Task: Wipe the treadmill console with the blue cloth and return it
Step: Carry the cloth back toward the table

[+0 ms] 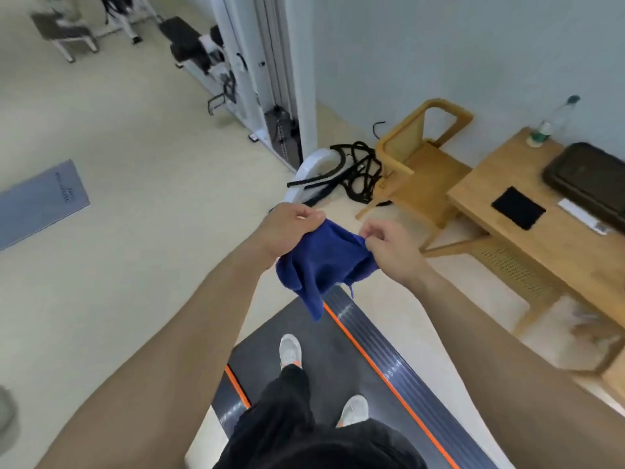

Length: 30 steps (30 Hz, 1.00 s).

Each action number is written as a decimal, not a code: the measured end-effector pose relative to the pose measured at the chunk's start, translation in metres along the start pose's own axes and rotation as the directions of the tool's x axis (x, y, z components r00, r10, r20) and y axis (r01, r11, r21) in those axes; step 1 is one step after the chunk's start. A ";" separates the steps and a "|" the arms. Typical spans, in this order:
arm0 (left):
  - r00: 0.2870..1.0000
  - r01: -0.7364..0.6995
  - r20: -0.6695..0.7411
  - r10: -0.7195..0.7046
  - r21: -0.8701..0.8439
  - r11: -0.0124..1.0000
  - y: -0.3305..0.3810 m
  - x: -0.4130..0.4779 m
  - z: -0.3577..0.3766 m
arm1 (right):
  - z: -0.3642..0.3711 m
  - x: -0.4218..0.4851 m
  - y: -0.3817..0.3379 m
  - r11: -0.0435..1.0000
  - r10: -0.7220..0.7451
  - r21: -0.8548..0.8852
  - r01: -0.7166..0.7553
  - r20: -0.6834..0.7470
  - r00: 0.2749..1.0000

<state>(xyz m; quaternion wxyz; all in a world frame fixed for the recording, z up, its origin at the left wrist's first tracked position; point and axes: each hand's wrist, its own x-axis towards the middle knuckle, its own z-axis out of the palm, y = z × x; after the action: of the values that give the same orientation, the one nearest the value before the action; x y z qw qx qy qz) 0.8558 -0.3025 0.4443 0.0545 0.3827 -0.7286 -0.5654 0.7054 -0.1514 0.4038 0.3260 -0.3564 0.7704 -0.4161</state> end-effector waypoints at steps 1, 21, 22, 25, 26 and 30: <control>1.000 0.010 -0.008 -0.010 0.016 1.000 -0.007 0.004 -0.016 | 0.011 0.015 -0.008 1.000 -0.013 0.004 0.013 0.010 1.000; 0.996 0.082 -0.010 -0.084 0.375 0.924 -0.169 0.261 -0.297 | 0.173 0.377 -0.124 0.982 0.179 -0.085 -0.167 0.173 0.968; 0.996 0.087 -0.039 -0.078 0.358 0.930 -0.177 0.282 -0.303 | 0.177 0.396 -0.115 0.981 0.194 -0.033 -0.191 0.109 0.975; 0.988 0.068 -0.147 -0.042 0.181 0.981 -0.195 0.357 -0.309 | 0.191 0.457 -0.077 0.968 0.240 0.093 -0.233 -0.067 0.969; 0.985 0.061 -0.166 -0.045 0.093 0.994 -0.198 0.386 -0.306 | 0.194 0.479 -0.061 0.956 0.269 0.148 -0.253 -0.100 0.958; 0.990 0.044 -0.130 -0.053 -0.074 0.996 -0.203 0.516 -0.282 | 0.201 0.568 -0.002 0.914 0.352 0.245 -0.324 -0.083 0.932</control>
<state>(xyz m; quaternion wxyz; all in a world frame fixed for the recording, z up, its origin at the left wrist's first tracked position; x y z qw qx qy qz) 0.7395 -0.8562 0.1861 0.1025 0.4347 -0.6932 -0.5656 0.5629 -0.7003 0.1998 0.3828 -0.1513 0.7867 -0.4602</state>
